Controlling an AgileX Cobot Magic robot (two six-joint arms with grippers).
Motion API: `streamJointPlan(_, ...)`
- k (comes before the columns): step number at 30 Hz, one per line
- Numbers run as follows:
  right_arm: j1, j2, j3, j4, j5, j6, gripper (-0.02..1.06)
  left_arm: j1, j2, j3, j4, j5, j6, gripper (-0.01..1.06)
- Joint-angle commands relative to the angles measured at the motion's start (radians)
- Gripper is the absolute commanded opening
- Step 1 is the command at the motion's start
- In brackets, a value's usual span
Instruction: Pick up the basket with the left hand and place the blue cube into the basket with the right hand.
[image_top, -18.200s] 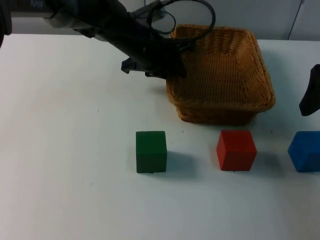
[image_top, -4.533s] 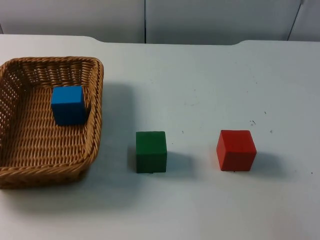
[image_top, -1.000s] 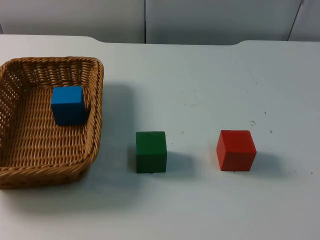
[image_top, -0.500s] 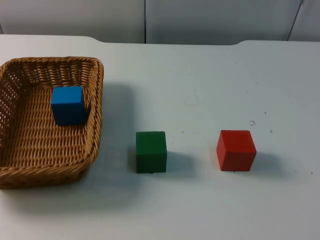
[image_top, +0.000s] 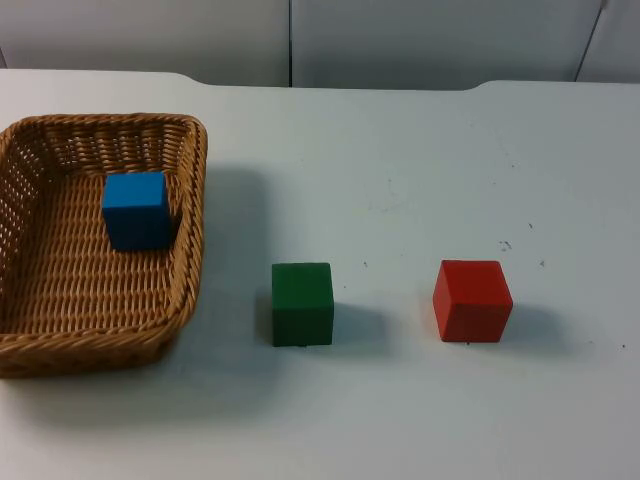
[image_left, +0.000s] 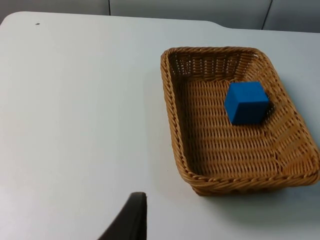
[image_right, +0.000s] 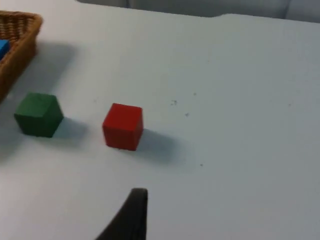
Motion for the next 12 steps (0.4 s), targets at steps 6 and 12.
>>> streamJointPlan(6, -0.187, -0.004, 0.008, -0.006, -0.013, 0.001, 1.05, 0.005, -0.004, 0.003, -0.010, 0.001, 0.000, 1.05)
streamJointPlan(12, -0.295, -0.004, 0.008, -0.006, -0.013, 0.001, 1.05, 0.005, -0.004, 0.003, -0.010, 0.001, 0.000, 1.05)
